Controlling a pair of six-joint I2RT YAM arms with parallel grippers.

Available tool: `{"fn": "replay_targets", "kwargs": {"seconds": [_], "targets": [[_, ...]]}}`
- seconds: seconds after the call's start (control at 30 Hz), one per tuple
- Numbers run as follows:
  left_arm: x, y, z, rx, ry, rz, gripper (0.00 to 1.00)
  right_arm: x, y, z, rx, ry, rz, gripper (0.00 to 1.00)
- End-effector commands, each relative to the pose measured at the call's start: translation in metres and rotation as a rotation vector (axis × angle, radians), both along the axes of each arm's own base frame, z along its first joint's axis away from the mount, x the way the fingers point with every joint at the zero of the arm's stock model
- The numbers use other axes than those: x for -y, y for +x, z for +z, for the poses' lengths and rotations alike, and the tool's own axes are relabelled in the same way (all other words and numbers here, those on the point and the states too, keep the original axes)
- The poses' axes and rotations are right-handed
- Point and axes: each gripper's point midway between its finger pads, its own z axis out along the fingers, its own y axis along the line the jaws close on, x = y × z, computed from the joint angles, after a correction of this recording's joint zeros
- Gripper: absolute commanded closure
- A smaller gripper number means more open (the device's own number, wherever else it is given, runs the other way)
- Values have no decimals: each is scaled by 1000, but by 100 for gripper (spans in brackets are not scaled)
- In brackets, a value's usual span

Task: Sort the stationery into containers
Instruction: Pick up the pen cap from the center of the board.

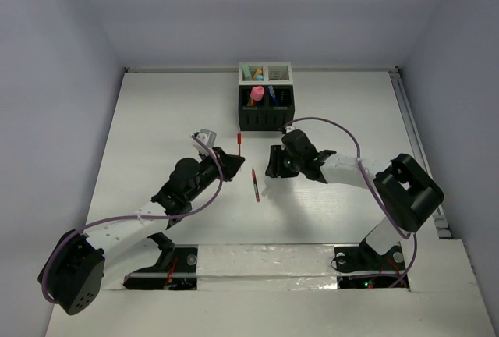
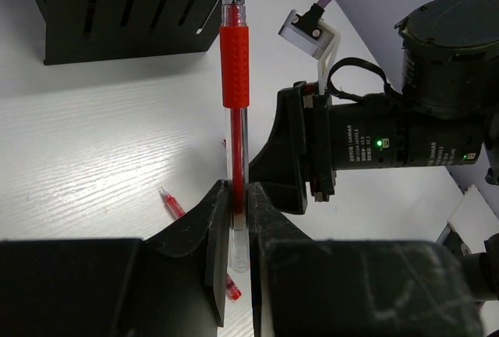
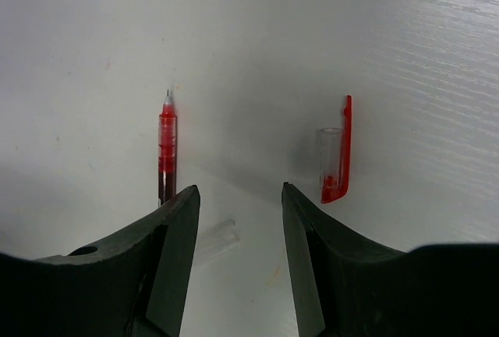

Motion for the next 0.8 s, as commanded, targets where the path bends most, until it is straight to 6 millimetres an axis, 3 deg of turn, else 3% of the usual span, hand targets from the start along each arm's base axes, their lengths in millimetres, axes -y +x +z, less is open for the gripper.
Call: {"fn": "replay_targets", "kwargs": {"seconds": [0.0, 0.3, 0.47, 0.77], "targets": [[4, 5, 31, 81, -49, -12, 100, -8, 12, 5, 45, 41, -27, 47], [4, 5, 31, 83, -47, -11, 100, 11, 16, -12, 44, -58, -97, 48], [4, 5, 29, 78, -43, -11, 100, 14, 19, -5, 66, -62, -109, 48], [5, 6, 28, 77, -40, -11, 100, 30, 24, -14, 54, -100, -143, 45]]}}
